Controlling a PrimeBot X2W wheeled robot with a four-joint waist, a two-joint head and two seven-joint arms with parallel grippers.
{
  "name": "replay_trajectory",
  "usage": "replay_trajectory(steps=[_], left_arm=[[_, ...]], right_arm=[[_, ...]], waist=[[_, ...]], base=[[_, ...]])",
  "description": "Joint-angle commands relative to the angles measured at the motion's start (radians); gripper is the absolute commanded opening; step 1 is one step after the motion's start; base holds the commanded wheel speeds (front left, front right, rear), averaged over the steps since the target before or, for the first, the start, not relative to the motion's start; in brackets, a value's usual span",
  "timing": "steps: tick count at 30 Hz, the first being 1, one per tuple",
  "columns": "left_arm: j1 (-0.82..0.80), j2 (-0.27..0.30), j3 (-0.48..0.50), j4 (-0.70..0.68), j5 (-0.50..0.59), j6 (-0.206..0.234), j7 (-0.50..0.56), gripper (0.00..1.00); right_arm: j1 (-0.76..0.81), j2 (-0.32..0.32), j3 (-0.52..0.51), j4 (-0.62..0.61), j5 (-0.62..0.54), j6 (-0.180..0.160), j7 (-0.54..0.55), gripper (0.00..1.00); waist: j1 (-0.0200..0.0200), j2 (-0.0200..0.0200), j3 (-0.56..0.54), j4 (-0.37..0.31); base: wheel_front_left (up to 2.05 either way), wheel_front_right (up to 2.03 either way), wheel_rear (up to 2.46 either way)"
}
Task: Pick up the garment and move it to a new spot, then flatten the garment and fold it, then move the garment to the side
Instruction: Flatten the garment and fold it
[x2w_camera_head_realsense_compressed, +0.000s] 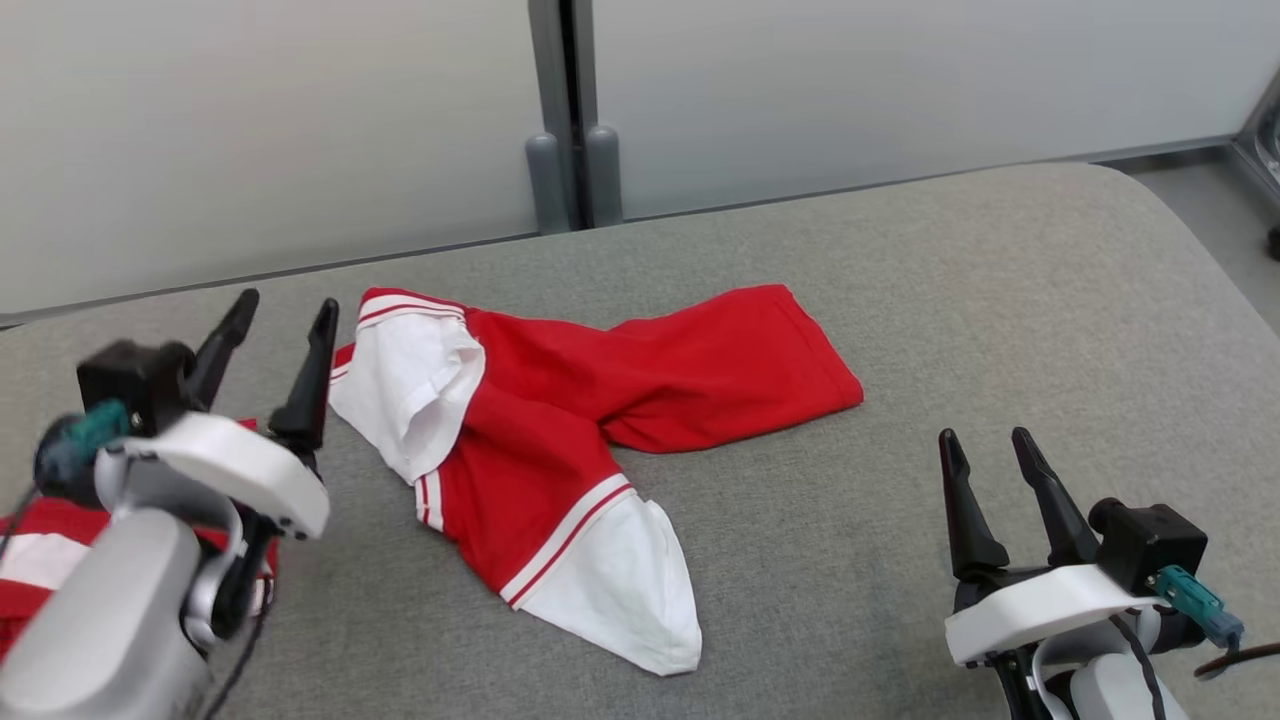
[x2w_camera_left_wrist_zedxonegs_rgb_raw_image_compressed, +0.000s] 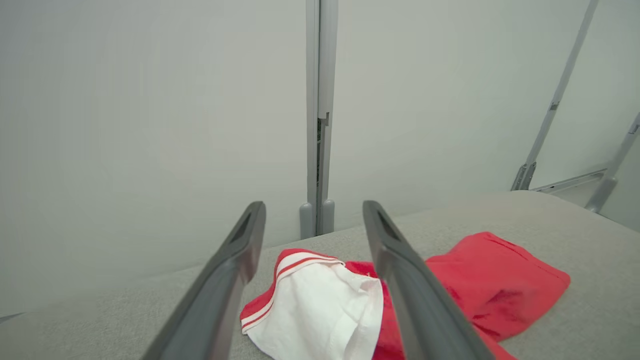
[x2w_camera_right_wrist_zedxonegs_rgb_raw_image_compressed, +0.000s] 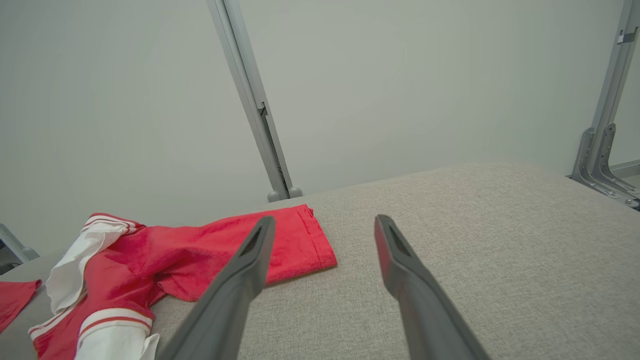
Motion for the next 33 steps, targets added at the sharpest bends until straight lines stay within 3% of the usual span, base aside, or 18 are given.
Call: replay_trajectory(steps=[1, 4, 8, 12, 18, 26, 33], left_arm=[[0.07, -0.003, 0.01, -0.077, 0.009, 0.048, -0.029, 1.0], [0.175, -0.005, 0.025, -0.203, 0.026, 0.128, -0.058, 1.0], [0.315, -0.031, 0.027, -0.332, 0.007, 0.203, -0.065, 1.0], [0.401, -0.071, -0.002, -0.394, -0.022, 0.229, -0.053, 1.0], [0.404, -0.102, -0.053, -0.399, -0.028, 0.214, -0.013, 1.0], [0.36, -0.134, -0.177, -0.328, -0.119, 0.123, 0.243, 1.0], [0.256, -0.157, -0.282, -0.224, -0.058, 0.128, 0.4, 1.0]], right_arm=[[0.014, -0.006, -0.011, -0.015, -0.012, 0.001, -0.005, 1.0], [0.032, -0.006, -0.015, -0.029, -0.024, 0.001, -0.005, 1.0], [0.04, -0.009, -0.024, -0.055, -0.038, 0.001, -0.005, 1.0], [0.043, -0.013, -0.036, -0.078, -0.044, 0.001, -0.005, 1.0], [0.038, -0.019, -0.046, -0.087, -0.049, 0.001, -0.005, 1.0], [0.008, -0.016, -0.046, -0.085, -0.043, 0.001, -0.005, 1.0], [-0.015, -0.013, -0.049, -0.083, -0.04, 0.001, -0.005, 1.0]], waist=[[0.0, 0.0, -0.017, 0.018], [0.0, 0.0, -0.03, 0.033], [0.0, 0.0, -0.035, 0.048], [0.0, 0.0, -0.021, 0.058], [0.0, 0.0, -0.004, 0.062], [0.0, 0.0, 0.023, 0.025], [0.0, 0.0, 0.056, -0.011]], base=[[0.0, 0.0, 0.0], [0.0, 0.0, 0.0], [0.0, 0.0, 0.0], [0.0, 0.0, 0.0], [0.0, 0.0, 0.0], [0.0, 0.0, 0.0], [0.0, 0.0, 0.0]])
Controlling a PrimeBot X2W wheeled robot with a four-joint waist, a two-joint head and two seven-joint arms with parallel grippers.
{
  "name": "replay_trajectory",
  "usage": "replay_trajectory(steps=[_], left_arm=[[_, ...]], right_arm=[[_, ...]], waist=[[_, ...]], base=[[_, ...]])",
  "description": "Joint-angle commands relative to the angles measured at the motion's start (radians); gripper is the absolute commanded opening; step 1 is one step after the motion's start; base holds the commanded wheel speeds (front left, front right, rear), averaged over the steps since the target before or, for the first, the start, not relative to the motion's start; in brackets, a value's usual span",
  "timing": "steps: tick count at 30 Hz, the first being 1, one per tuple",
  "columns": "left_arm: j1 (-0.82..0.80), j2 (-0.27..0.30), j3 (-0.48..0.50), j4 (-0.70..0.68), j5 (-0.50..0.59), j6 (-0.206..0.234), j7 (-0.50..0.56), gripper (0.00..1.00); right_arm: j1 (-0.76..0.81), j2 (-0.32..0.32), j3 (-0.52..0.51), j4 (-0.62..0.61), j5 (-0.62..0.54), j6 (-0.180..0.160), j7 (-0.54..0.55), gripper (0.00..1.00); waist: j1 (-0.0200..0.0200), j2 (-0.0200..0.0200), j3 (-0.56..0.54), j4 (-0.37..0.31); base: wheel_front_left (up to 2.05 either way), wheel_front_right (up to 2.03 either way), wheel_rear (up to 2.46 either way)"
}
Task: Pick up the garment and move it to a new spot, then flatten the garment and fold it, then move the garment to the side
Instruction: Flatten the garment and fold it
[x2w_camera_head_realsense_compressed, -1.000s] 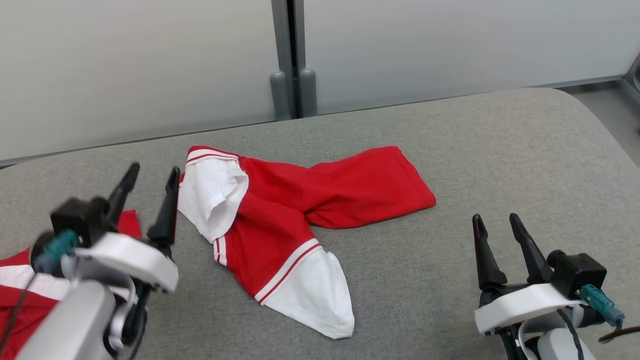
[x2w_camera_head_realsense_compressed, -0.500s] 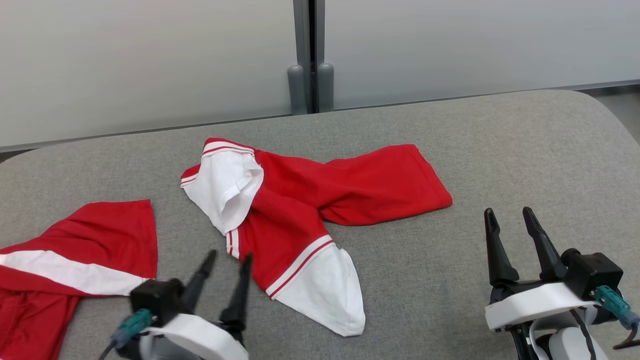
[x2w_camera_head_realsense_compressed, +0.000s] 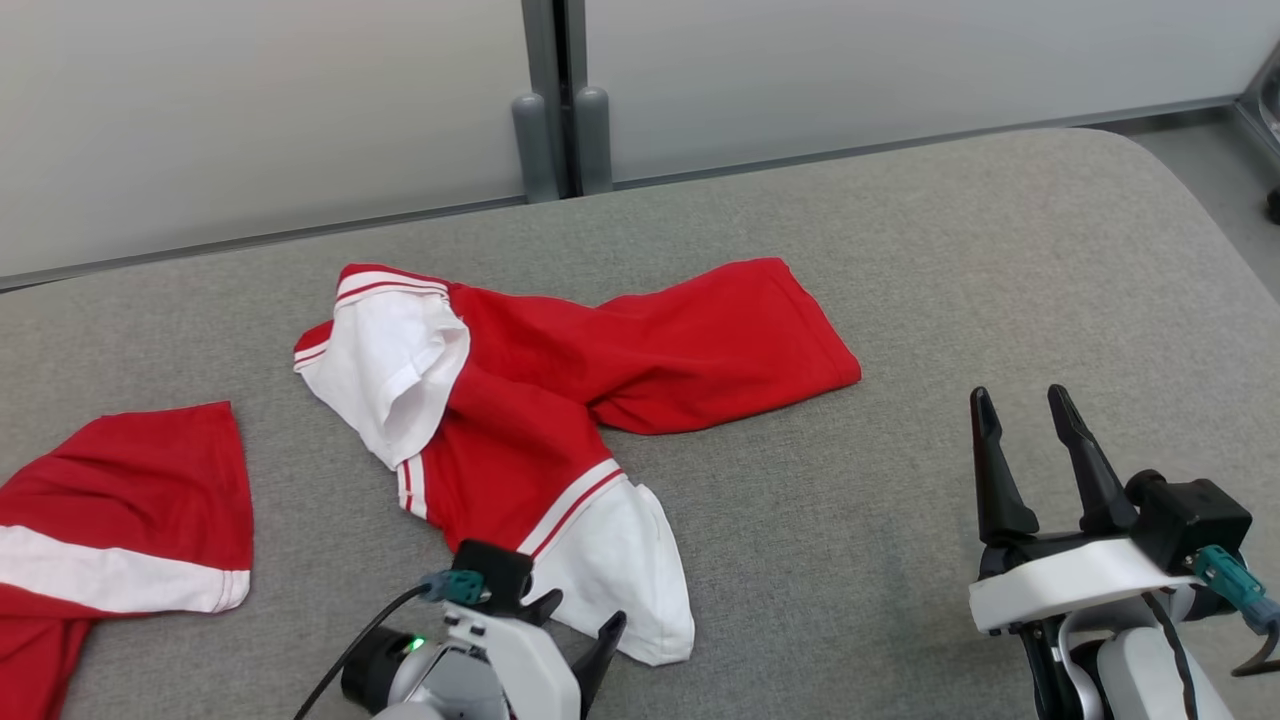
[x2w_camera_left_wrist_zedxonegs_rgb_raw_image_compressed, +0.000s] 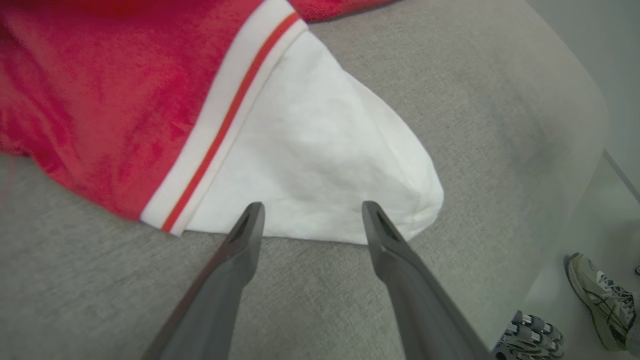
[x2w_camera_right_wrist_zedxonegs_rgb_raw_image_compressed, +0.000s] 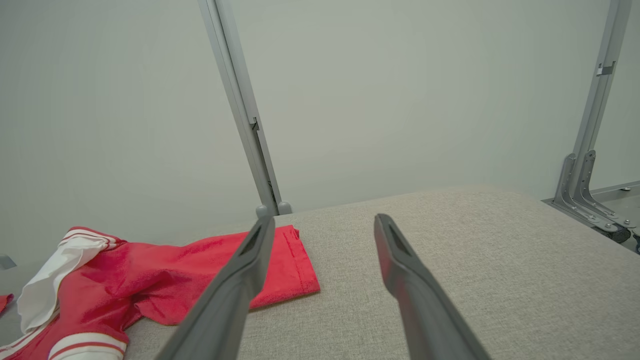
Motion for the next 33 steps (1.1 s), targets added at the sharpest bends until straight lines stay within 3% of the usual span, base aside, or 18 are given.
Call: replay_trajectory(steps=[1, 10, 11, 13, 19, 25, 28, 33], left_arm=[[-0.033, -0.003, -0.016, 0.02, 0.024, 0.003, 0.013, 1.0], [-0.129, -0.022, -0.154, 0.194, 0.168, 0.035, 0.128, 1.0], [-0.134, -0.022, -0.168, 0.208, 0.184, 0.039, 0.133, 0.82], [-0.138, -0.022, -0.194, 0.233, 0.206, 0.035, 0.145, 0.0], [-0.131, -0.034, -0.205, 0.243, 0.193, 0.018, 0.136, 0.0], [-0.135, -0.024, -0.167, 0.151, 0.18, 0.036, 0.083, 0.0], [-0.127, 0.001, -0.157, 0.102, 0.178, 0.047, 0.086, 0.0], [-0.076, 0.1, -0.136, -0.035, 0.165, 0.093, 0.134, 0.0]], right_arm=[[-0.015, -0.003, -0.003, 0.002, 0.003, 0.001, -0.005, 1.0], [-0.024, 0.002, -0.007, 0.001, 0.005, 0.001, -0.005, 1.0], [-0.024, 0.003, -0.008, 0.001, 0.005, 0.001, -0.005, 1.0], [-0.025, 0.003, -0.011, 0.004, 0.005, 0.001, -0.005, 1.0], [-0.024, 0.003, -0.022, 0.013, -0.001, 0.001, -0.005, 1.0], [-0.005, 0.004, -0.025, 0.012, -0.01, 0.001, -0.005, 1.0], [0.002, 0.003, -0.027, 0.014, -0.014, 0.001, -0.005, 1.0], [0.016, -0.006, -0.028, 0.023, -0.011, 0.001, -0.005, 1.0]], waist=[[0.0, -0.0001, 0.012, -0.013], [0.0, -0.0001, 0.032, -0.044], [0.0, -0.0001, 0.033, -0.044], [0.0, -0.0001, 0.033, -0.043], [0.0, -0.0001, 0.017, -0.022], [0.0, -0.0001, -0.018, 0.013], [0.0, -0.0001, -0.03, 0.029], [0.0, -0.0001, -0.062, 0.072]], base=[[0.0, 0.0, 0.0], [0.0, 0.0, 0.0], [0.0, 0.0, 0.0], [0.0, 0.0, 0.0], [0.0, 0.0, 0.0], [0.0, 0.0, 0.0], [0.0, 0.0, 0.0], [0.0, 0.0, 0.0]])
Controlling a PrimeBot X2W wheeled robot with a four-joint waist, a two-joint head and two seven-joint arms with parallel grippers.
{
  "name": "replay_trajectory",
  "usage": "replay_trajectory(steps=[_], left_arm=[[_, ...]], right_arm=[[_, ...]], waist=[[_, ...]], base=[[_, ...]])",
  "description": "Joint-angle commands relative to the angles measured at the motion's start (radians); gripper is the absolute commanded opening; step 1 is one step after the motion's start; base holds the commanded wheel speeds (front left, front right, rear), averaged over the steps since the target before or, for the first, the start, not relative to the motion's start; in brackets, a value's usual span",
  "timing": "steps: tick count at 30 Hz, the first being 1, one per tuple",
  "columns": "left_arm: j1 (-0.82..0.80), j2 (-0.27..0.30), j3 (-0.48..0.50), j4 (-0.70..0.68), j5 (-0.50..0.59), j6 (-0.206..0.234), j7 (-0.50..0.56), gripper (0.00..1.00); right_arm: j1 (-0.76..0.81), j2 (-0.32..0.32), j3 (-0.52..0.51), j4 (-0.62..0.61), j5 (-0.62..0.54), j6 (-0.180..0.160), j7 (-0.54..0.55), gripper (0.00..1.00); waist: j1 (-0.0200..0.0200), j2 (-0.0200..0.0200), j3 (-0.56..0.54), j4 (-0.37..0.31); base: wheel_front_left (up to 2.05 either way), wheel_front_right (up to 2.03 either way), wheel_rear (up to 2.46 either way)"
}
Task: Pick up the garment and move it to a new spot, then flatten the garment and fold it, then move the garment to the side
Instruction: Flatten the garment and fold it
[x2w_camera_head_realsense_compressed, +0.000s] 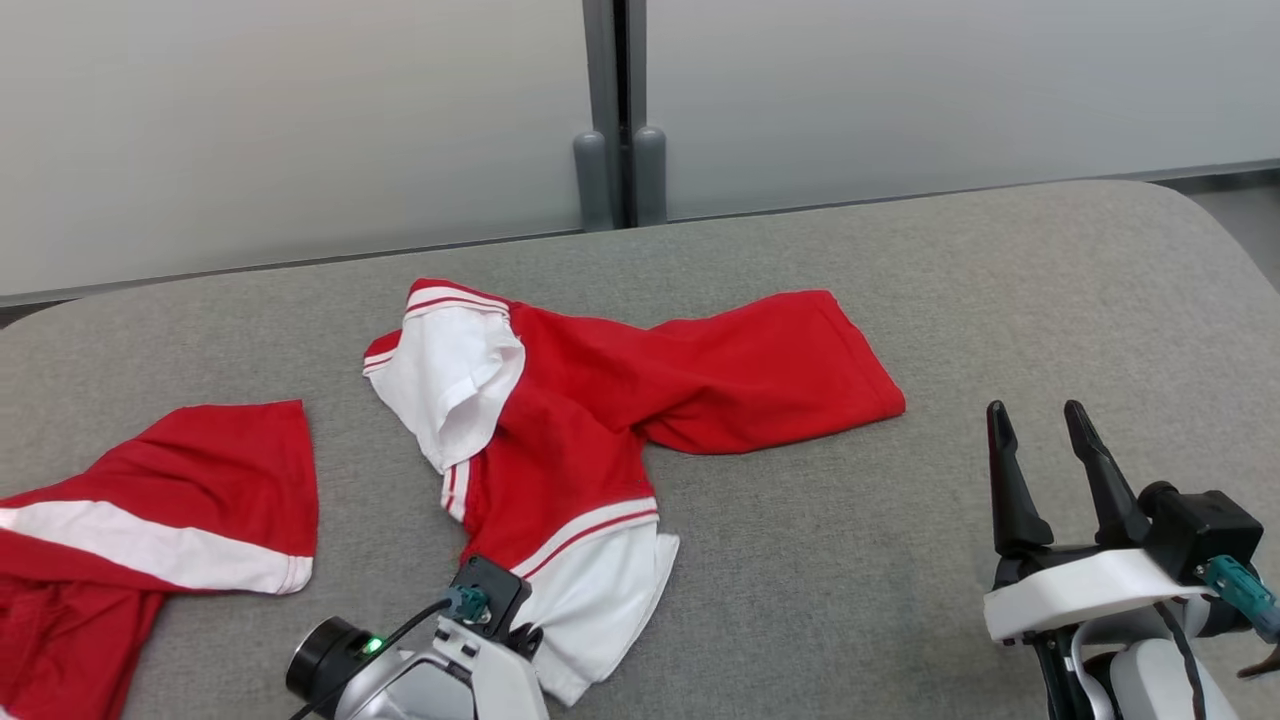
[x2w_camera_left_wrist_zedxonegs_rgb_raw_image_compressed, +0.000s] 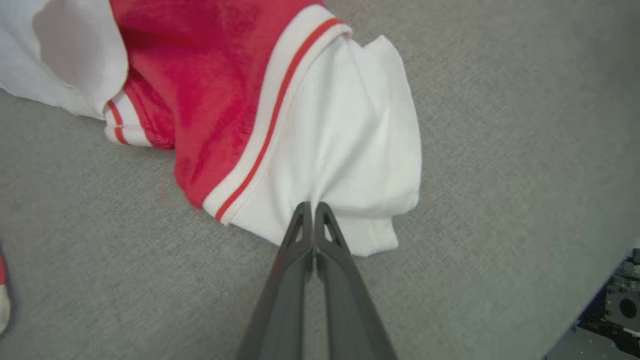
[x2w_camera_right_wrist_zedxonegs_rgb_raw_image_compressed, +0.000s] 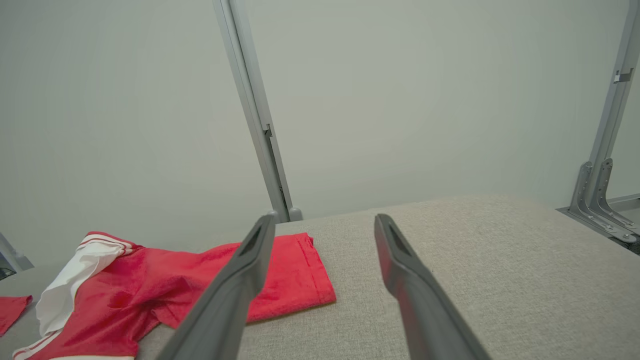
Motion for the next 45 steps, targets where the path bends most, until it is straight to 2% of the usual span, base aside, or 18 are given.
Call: replay_trajectory(steps=[1, 10, 14, 19, 20, 23, 27, 34, 37, 41, 45], left_arm=[[0.016, 0.016, 0.008, -0.02, -0.009, 0.01, 0.008, 0.0], [0.13, 0.182, 0.04, -0.265, -0.084, 0.056, 0.111, 0.0], [0.171, 0.232, 0.058, -0.302, -0.113, 0.08, 0.13, 0.0], [0.219, 0.264, 0.089, -0.319, -0.156, 0.107, 0.123, 0.0], [0.238, 0.262, 0.092, -0.317, -0.166, 0.111, 0.116, 1.0], [0.244, 0.252, 0.096, -0.303, -0.181, 0.1, 0.102, 1.0], [0.225, 0.246, 0.13, -0.304, -0.161, 0.118, 0.036, 1.0], [0.195, 0.174, 0.231, -0.297, -0.088, 0.171, -0.243, 1.0], [0.193, 0.125, 0.253, -0.276, -0.083, 0.161, -0.347, 1.0], [0.182, 0.088, 0.259, -0.244, -0.078, 0.139, -0.416, 1.0], [0.156, 0.056, 0.243, -0.2, -0.077, 0.103, -0.445, 1.0]], right_arm=[[0.007, -0.01, -0.002, 0.0, -0.001, 0.001, -0.005, 1.0], [0.022, -0.021, -0.017, -0.002, 0.002, 0.001, -0.005, 1.0], [0.023, -0.03, -0.021, 0.001, 0.007, 0.001, -0.005, 1.0], [0.029, -0.043, -0.037, 0.002, 0.009, 0.001, -0.005, 1.0], [0.035, -0.047, -0.038, 0.006, 0.009, 0.001, -0.001, 1.0], [0.036, -0.043, -0.029, 0.01, 0.01, 0.001, 0.003, 1.0], [0.038, -0.039, -0.017, 0.014, 0.014, 0.001, 0.007, 1.0], [0.042, -0.046, -0.011, 0.025, 0.025, 0.001, 0.012, 1.0], [0.038, -0.05, 0.004, 0.044, 0.03, 0.001, 0.028, 1.0], [0.001, -0.063, 0.055, 0.077, 0.04, 0.001, 0.073, 1.0], [-0.085, -0.104, 0.12, 0.173, 0.039, 0.001, 0.161, 1.0]], waist=[[0.0, 0.0, -0.015, 0.021], [0.0, 0.0, -0.033, 0.074], [0.0, 0.0, -0.037, 0.082], [0.0, 0.0, -0.046, 0.079], [0.0, 0.0, -0.048, 0.076], [0.0, 0.0, -0.048, 0.071], [0.0, 0.0, -0.048, 0.063], [0.0, 0.0, -0.046, 0.055], [0.0, 0.0, -0.042, 0.06], [0.0, 0.0, -0.026, 0.065], [0.0, 0.0, 0.011, 0.086]], base=[[0.0, 0.0, 0.0], [0.0, 0.0, 0.0], [0.0, 0.0, 0.0], [0.0, 0.0, 0.0], [0.0, 0.0, 0.0], [0.0, 0.0, 0.0], [0.0, 0.0, 0.0], [0.0, 0.0, 0.0], [0.0, 0.0, 0.0], [0.0, 0.0, 0.0], [0.0, 0.0, 0.0]])
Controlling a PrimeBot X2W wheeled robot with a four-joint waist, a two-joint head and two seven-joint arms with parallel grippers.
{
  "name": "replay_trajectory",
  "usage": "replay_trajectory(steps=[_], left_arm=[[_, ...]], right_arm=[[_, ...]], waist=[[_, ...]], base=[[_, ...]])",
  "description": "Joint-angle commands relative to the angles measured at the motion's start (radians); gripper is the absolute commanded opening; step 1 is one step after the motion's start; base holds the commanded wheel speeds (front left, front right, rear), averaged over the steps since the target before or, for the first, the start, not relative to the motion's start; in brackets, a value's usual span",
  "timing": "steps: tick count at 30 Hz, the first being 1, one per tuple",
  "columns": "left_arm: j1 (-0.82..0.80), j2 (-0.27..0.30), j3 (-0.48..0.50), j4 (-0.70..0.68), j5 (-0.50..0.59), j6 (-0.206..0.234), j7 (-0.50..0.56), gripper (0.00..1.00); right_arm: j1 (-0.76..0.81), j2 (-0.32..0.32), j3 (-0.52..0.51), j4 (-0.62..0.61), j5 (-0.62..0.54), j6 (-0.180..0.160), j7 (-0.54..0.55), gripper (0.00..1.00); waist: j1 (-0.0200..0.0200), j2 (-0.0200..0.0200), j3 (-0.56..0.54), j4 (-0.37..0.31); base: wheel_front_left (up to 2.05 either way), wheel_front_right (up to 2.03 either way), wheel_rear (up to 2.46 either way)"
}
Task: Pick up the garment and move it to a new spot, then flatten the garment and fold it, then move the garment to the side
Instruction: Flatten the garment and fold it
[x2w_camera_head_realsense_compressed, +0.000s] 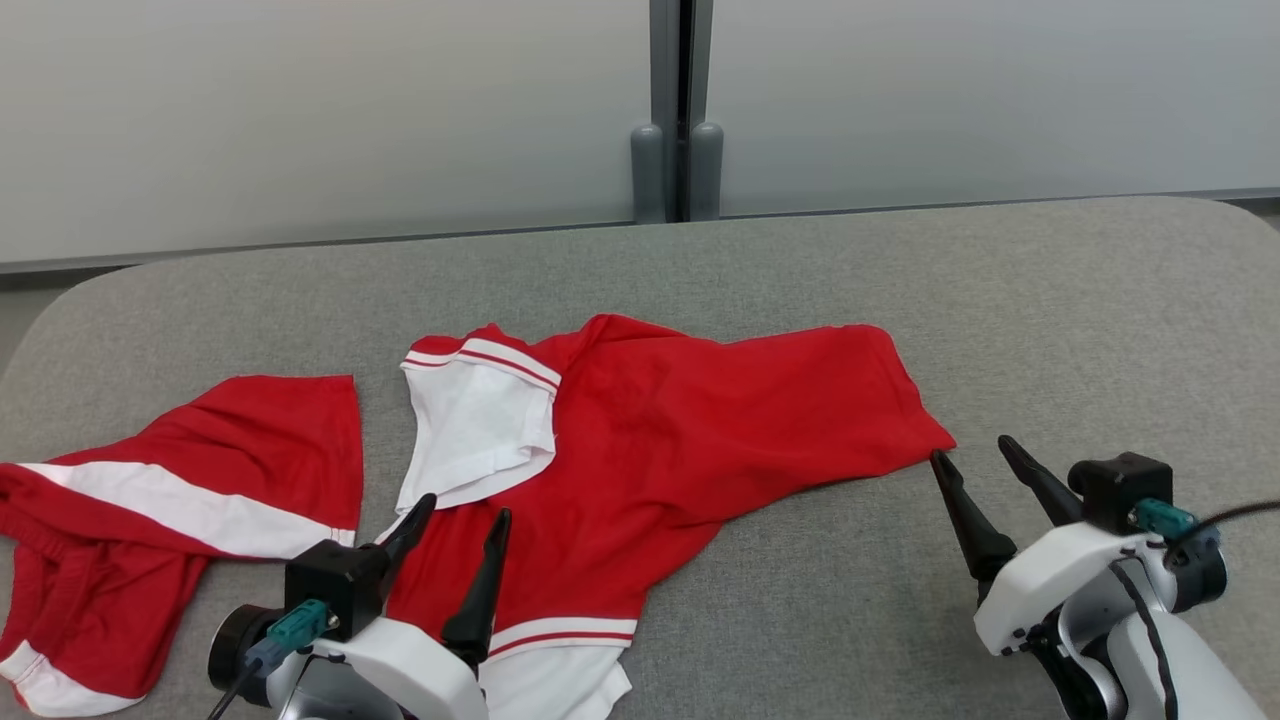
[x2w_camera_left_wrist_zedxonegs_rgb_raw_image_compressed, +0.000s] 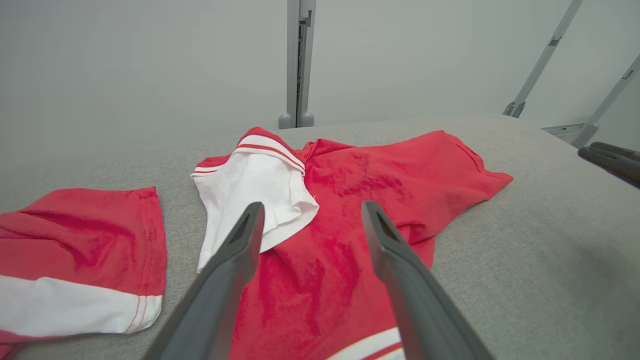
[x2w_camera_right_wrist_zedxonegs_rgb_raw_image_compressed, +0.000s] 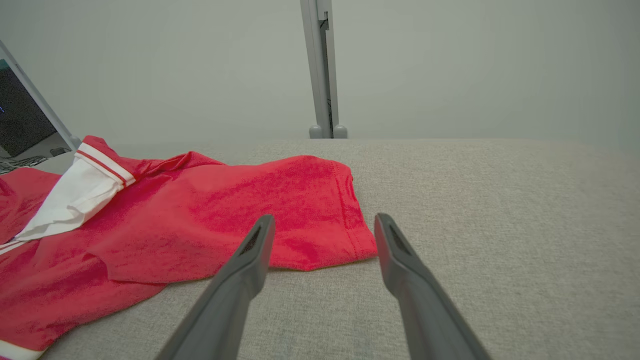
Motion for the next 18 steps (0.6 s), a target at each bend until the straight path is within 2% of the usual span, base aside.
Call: replay_trajectory(steps=[1, 7, 18], left_arm=[[-0.023, -0.005, -0.002, 0.012, 0.007, -0.012, -0.005, 1.0], [-0.058, -0.04, -0.011, 0.071, -0.008, -0.046, -0.023, 1.0], [-0.097, -0.068, -0.016, 0.135, -0.014, -0.073, -0.04, 1.0]], right_arm=[[-0.031, -0.012, 0.006, 0.034, 0.006, 0.001, 0.03, 1.0], [-0.168, -0.033, 0.032, 0.196, 0.04, 0.001, 0.163, 1.0], [-0.322, -0.029, -0.016, 0.445, 0.043, 0.001, 0.301, 1.0]], waist=[[0.0, -0.0001, 0.023, 0.021], [0.0, -0.0001, 0.065, 0.07], [0.0, -0.0001, 0.114, 0.133]], base=[[0.0, 0.0, 0.0], [0.0, 0.0, 0.0], [0.0, 0.0, 0.0]])
